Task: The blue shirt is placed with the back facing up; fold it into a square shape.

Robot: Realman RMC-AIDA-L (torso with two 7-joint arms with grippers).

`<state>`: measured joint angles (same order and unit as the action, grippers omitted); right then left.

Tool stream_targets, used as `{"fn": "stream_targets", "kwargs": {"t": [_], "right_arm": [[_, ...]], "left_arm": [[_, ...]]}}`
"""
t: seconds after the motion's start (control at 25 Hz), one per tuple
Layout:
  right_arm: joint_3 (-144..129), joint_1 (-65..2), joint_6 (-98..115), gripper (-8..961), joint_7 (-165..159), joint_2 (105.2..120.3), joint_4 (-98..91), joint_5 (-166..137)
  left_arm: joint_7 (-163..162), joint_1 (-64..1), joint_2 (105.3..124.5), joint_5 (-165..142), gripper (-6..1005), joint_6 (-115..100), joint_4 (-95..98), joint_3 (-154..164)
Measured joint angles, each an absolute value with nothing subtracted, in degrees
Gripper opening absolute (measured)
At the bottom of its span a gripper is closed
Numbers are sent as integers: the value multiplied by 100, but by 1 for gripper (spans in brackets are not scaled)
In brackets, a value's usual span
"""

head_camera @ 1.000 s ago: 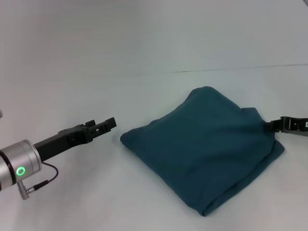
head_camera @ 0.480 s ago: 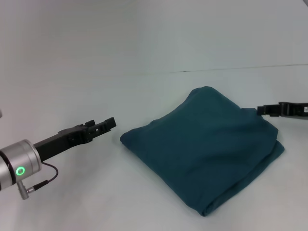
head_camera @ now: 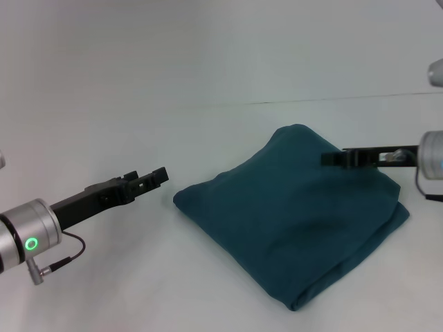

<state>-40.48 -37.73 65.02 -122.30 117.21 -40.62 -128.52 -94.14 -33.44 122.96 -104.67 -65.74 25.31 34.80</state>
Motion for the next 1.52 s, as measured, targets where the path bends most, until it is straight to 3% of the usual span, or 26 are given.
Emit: {"fn": "stream_targets", "kwargs": {"t": [0.12, 0.32, 0.88, 1.52], "right_arm": [[-4058, -3853, 6504, 272, -11942, 11790, -3876, -12810], [-4061, -3999, 6359, 20, -11621, 11803, -3414, -12805], [-4530, -4181, 5348, 22, -11288, 11954, -2947, -12797], [-4446, -3708, 6661, 49, -10679, 11826, -3740, -11309]], "left_arm": [[-9414, -3346, 12297, -10467, 874, -6574, 2531, 3481], [-9413, -3319, 12304, -10467, 874, -6574, 2528, 3480], [-9381, -3302, 12305, -10467, 873, -6550, 2513, 3473], [-9702, -3344, 12331, -10506, 873, -6343, 2453, 3526]]}}
